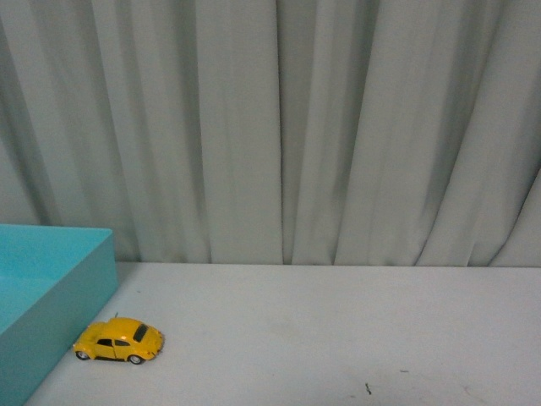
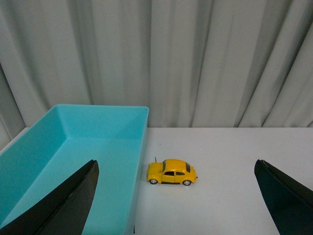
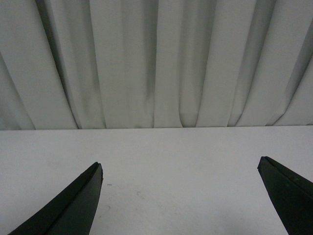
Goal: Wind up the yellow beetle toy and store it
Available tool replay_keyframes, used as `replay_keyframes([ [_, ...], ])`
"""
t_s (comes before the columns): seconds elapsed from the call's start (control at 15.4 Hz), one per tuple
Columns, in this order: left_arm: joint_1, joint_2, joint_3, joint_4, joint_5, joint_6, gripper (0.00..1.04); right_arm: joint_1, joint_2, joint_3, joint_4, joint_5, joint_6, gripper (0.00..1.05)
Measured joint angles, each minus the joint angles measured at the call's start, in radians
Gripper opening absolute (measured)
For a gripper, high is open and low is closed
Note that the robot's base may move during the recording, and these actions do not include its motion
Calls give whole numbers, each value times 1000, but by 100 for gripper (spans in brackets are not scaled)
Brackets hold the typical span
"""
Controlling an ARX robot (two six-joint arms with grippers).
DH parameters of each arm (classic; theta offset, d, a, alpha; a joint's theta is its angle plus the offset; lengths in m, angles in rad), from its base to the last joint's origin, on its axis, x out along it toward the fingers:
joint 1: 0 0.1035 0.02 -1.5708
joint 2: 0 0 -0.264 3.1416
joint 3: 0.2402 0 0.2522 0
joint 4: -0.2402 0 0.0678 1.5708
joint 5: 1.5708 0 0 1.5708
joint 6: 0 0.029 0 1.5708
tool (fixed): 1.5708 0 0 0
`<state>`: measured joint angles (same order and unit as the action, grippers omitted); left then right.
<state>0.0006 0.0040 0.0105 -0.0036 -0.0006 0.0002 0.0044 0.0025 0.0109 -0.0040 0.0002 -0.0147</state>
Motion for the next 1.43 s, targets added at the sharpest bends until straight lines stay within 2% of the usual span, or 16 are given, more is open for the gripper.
replay_keyframes([
  [0.26, 0, 0, 0, 0, 0, 0, 98, 0, 0, 0, 0, 0, 0, 98],
  [0.39, -39, 184, 129, -289, -137, -195, 98, 0, 0, 0, 0, -1, 0, 98],
  [0.45, -6, 261, 163, -293, -145, -309, 98, 0, 0, 0, 0, -1, 0, 98],
  [0.58, 82, 373, 175, -141, -96, -382, 98, 0, 1, 0, 0, 0, 0, 98],
  [0.65, 127, 499, 200, -17, -70, -372, 98, 0, 1, 0, 0, 0, 0, 98],
  [0.78, 145, 777, 285, 223, -59, -278, 98, 0, 1, 0, 0, 0, 0, 98],
  [0.97, 136, 1021, 410, 389, -46, -131, 98, -1, 1, 0, 0, 0, 0, 98],
  [1.17, 123, 1250, 573, 423, 15, 58, 98, -1, 1, 0, 0, 0, 0, 98],
  [1.43, 103, 1489, 837, 336, 139, 360, 98, -1, 1, 0, 0, 0, 0, 98],
])
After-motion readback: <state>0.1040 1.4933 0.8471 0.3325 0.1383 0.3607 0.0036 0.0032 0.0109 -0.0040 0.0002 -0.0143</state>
